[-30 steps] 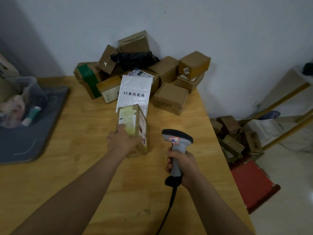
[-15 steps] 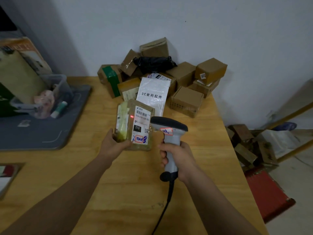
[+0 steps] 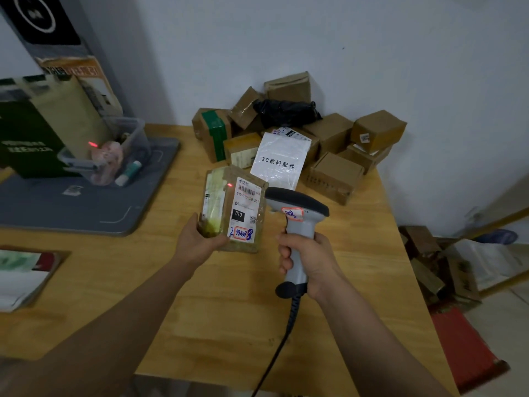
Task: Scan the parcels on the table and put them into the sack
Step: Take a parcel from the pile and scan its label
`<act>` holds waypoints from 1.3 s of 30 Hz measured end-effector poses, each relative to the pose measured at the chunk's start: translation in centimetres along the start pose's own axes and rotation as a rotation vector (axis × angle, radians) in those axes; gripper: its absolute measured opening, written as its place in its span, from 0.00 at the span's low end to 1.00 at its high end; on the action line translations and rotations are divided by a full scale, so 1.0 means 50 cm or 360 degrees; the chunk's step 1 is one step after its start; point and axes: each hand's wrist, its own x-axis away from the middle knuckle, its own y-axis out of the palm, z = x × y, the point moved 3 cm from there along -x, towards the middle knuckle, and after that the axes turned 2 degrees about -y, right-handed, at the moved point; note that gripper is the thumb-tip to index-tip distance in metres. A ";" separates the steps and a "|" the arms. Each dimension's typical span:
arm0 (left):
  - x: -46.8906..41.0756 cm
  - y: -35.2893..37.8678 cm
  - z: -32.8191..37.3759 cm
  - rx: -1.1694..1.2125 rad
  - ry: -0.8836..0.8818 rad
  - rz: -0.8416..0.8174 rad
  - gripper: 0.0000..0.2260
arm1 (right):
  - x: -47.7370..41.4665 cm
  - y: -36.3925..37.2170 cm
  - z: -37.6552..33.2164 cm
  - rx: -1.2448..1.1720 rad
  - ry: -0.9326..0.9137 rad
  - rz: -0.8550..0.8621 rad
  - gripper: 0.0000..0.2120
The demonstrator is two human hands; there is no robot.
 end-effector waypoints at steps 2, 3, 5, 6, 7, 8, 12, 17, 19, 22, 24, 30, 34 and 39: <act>0.004 -0.008 0.000 0.0012 0.0011 0.0020 0.19 | 0.003 0.007 0.001 0.0010 -0.0006 -0.0016 0.06; 0.006 -0.012 -0.001 0.0017 0.0015 0.0026 0.19 | 0.004 0.011 0.002 0.0014 -0.0007 -0.0024 0.06; 0.009 -0.022 -0.006 0.0016 0.0014 0.0029 0.20 | 0.006 0.020 0.002 0.0027 -0.0009 -0.0037 0.06; 0.010 -0.028 -0.009 0.0012 0.0013 0.0036 0.20 | 0.007 0.025 0.002 0.0037 -0.0012 -0.0041 0.07; 0.012 -0.034 -0.011 0.0010 0.0013 0.0049 0.20 | 0.007 0.030 0.001 0.0048 -0.0015 -0.0045 0.07; 0.014 -0.040 -0.014 0.0015 0.0012 0.0057 0.20 | 0.007 0.036 0.000 0.0060 -0.0019 -0.0052 0.07; 0.022 -0.063 -0.019 0.0051 0.0012 0.0096 0.19 | 0.009 0.054 0.002 0.0089 -0.0008 -0.0097 0.06; 0.032 -0.091 -0.030 0.0132 0.0008 0.0124 0.20 | 0.011 0.081 0.006 0.0112 0.0011 -0.0152 0.06; 0.037 -0.102 -0.035 0.0156 -0.0002 0.0122 0.21 | 0.010 0.092 0.006 0.0131 0.0004 -0.0177 0.06; 0.047 -0.120 -0.045 0.0219 -0.0030 0.0133 0.21 | 0.007 0.109 0.010 0.0114 -0.0016 -0.0212 0.05; 0.057 -0.134 -0.054 0.0322 -0.0089 0.0155 0.20 | -0.001 0.119 0.016 0.0082 -0.0035 -0.0190 0.05; 0.138 -0.201 -0.087 0.0947 -0.0391 0.0293 0.05 | -0.052 0.166 0.082 0.0297 0.0183 -0.0145 0.15; 0.202 -0.262 -0.149 0.1255 -0.0519 0.0519 0.03 | -0.026 0.261 0.162 0.0355 0.0381 -0.0371 0.24; 0.285 -0.395 -0.256 0.1423 -0.0484 0.0538 0.18 | 0.042 0.409 0.263 0.0528 0.0455 -0.0480 0.17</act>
